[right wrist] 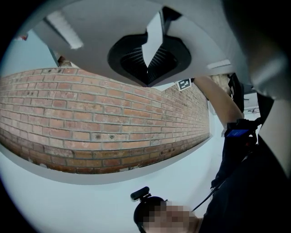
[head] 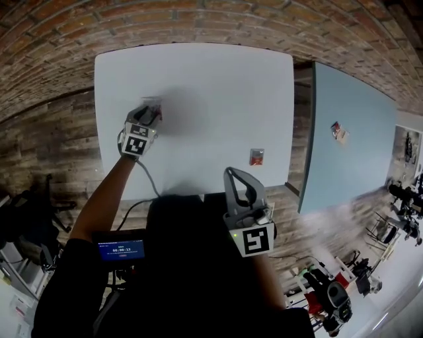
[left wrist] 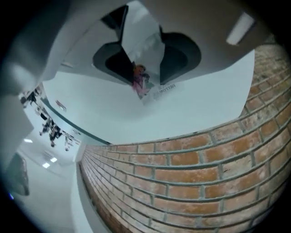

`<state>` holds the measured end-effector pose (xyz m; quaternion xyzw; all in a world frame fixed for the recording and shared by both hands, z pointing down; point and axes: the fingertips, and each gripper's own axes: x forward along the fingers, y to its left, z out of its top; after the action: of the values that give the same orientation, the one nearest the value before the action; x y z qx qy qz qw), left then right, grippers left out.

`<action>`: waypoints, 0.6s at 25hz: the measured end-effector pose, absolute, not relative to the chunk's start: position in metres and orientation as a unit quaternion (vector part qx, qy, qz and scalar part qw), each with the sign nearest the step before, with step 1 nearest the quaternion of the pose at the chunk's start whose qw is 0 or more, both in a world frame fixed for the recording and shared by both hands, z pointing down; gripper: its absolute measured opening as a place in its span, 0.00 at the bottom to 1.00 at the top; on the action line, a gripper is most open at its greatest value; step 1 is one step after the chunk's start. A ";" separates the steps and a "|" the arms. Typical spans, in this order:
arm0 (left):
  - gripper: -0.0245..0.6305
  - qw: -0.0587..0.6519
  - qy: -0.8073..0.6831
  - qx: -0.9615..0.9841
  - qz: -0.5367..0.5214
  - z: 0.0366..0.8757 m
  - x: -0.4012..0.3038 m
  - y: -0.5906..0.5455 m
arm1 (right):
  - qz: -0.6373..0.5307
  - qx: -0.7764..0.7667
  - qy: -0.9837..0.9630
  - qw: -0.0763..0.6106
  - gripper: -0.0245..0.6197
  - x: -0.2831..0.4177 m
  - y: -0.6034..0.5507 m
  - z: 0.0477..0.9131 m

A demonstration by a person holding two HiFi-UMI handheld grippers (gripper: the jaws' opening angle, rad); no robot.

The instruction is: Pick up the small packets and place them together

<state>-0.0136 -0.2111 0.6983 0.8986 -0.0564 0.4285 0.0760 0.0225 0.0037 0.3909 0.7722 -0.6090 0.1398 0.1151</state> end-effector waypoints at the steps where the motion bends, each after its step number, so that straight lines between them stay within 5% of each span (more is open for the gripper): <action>1: 0.32 0.096 -0.077 0.896 0.426 0.698 -0.013 -0.212 | 0.142 0.775 -0.606 0.111 0.04 0.024 0.005 0.391; 4: 0.32 0.124 -0.114 0.889 0.425 0.696 -0.012 -0.210 | 0.145 0.780 -0.599 0.108 0.04 0.029 0.008 0.393; 11: 0.32 0.054 -0.112 0.913 0.389 0.680 -0.009 -0.222 | 0.145 0.788 -0.588 0.115 0.04 0.042 0.018 0.396; 15: 0.30 0.090 -0.123 0.925 0.347 0.659 -0.015 -0.221 | 0.159 0.802 -0.567 0.096 0.04 0.058 0.036 0.396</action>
<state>-0.0147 -0.2214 0.6589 0.9255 -0.1225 0.3470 0.0899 0.0584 0.0358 0.3960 0.8021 -0.5674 0.1593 0.0960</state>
